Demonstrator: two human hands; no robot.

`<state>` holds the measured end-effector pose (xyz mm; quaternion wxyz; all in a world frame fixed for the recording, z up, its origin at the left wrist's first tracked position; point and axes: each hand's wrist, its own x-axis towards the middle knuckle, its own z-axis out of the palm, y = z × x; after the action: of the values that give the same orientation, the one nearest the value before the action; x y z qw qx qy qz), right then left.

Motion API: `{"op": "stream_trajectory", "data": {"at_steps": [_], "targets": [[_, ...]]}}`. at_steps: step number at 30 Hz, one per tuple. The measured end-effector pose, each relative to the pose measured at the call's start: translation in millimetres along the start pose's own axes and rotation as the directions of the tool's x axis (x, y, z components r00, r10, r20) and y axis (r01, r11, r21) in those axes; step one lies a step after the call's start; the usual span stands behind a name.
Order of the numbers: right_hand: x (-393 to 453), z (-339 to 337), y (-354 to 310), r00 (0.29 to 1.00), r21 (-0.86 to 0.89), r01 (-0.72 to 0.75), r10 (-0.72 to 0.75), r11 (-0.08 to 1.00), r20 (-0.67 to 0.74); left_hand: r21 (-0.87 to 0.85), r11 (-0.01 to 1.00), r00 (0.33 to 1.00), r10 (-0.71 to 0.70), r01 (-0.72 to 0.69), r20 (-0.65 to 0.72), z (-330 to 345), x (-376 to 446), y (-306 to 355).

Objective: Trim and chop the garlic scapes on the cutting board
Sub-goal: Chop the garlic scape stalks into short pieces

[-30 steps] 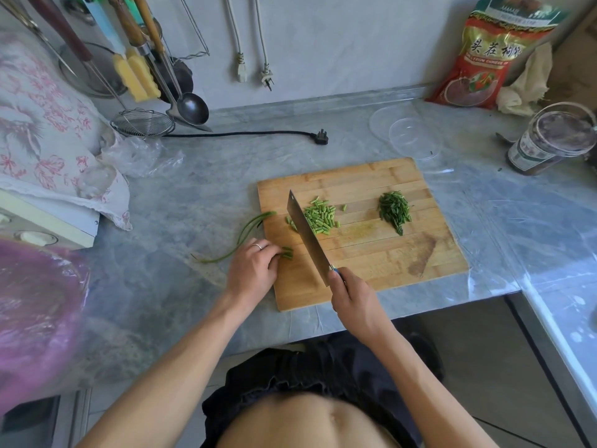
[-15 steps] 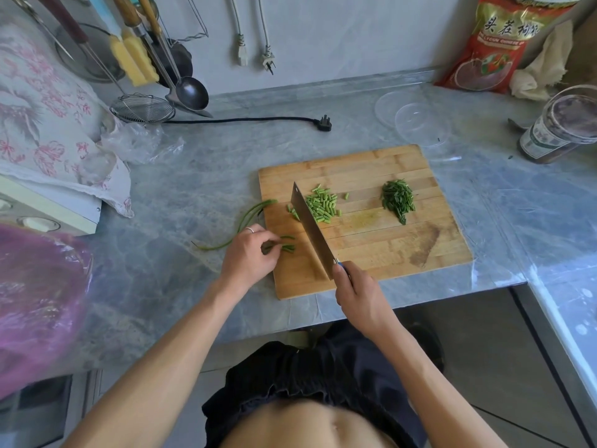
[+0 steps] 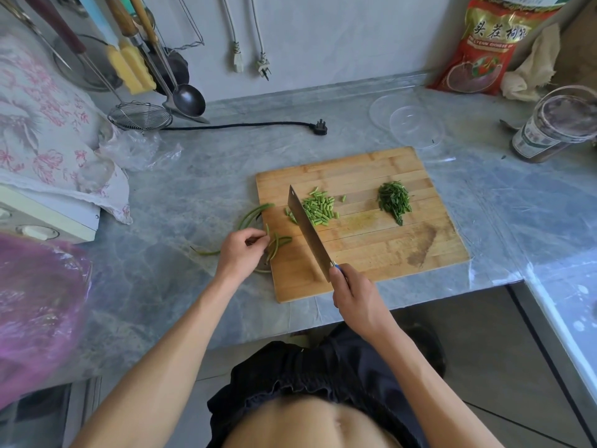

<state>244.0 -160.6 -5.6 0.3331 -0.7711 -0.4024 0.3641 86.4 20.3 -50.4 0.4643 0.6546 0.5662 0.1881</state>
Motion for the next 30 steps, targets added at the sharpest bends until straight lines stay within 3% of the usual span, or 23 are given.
{"op": "stream_trajectory", "data": {"at_steps": [3, 7, 13, 18, 30], "targets": [[1, -2, 1, 1.000, -0.020, -0.002, 0.002, 1.000, 0.000, -0.031, 0.999, 1.000, -0.011, 0.010, -0.005, -4, -1, -2], [1, -2, 2, 1.000, -0.022, -0.004, 0.004, 1.000, 0.000, 0.087, 0.996, 0.999, 0.027, -0.025, -0.023, -3, -7, -4], [0, 2, 2, 1.000, -0.056, 0.004, -0.004, 0.998, 0.014, 0.350, 0.912, 0.973, 0.231, -0.216, -0.002, 14, -18, -3], [-2, 4, 0, 1.000, -0.040, 0.013, -0.013, 0.999, 0.011, 0.489, 0.799, 0.912, 0.409, -0.350, -0.016, 20, -28, -8], [-6, 9, 2, 0.998, -0.020, 0.057, -0.058, 0.998, -0.008, 0.416, 0.804, 0.878, 0.478, -0.424, -0.030, 17, -23, -17]]}}
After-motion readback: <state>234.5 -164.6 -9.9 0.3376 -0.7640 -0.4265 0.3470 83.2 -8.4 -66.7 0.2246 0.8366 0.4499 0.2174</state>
